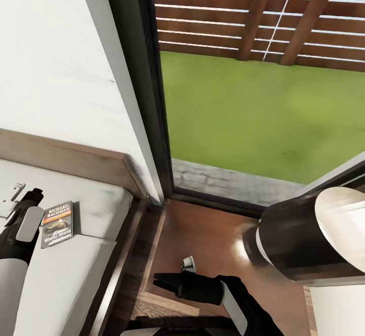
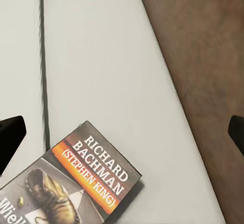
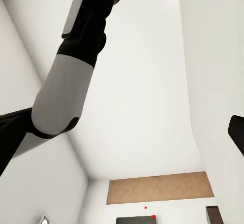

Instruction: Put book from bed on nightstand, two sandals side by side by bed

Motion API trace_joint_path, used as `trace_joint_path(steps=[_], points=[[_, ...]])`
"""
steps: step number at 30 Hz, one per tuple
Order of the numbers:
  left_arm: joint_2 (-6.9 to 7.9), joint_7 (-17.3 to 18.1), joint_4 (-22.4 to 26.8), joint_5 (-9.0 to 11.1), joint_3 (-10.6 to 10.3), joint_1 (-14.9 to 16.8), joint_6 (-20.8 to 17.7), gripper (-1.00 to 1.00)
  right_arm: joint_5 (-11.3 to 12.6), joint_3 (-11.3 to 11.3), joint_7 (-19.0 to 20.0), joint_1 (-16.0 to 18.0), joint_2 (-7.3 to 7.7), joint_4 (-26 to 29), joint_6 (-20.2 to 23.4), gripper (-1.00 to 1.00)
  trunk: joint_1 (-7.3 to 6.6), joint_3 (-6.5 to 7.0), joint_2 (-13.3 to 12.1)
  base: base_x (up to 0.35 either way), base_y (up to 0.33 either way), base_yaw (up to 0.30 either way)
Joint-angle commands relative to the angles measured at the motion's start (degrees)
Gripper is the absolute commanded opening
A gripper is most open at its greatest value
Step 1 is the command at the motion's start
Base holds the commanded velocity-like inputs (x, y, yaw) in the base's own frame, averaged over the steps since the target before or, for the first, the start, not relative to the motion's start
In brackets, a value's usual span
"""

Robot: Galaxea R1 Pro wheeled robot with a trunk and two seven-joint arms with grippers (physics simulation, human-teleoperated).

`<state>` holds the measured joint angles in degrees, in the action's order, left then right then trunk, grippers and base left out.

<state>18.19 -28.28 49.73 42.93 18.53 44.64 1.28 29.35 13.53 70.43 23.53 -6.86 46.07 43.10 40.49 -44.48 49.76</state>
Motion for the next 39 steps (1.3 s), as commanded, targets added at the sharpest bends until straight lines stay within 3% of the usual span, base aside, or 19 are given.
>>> trace_joint_path(steps=[1,14,39], points=[[0.02,-0.2,0.0,0.4,0.0,0.0,0.2,1.00,0.4,0.1,0.0,0.0,0.01,0.0,0.4,1.00,0.01,-0.04,0.0,0.000,0.000,0.000],[0.00,-0.2,-0.2,0.1,0.0,0.0,0.2,1.00,0.4,0.1,0.0,0.0,0.03,0.0,0.4,1.00,0.01,-0.04,0.0,0.000,0.000,0.000],[-0.08,-0.2,-0.2,0.1,0.0,0.0,0.2,1.00,0.4,0.1,-0.1,0.0,0.02,0.0,0.4,1.00,5.50,-4.53,10.1,0.000,0.000,0.000]])
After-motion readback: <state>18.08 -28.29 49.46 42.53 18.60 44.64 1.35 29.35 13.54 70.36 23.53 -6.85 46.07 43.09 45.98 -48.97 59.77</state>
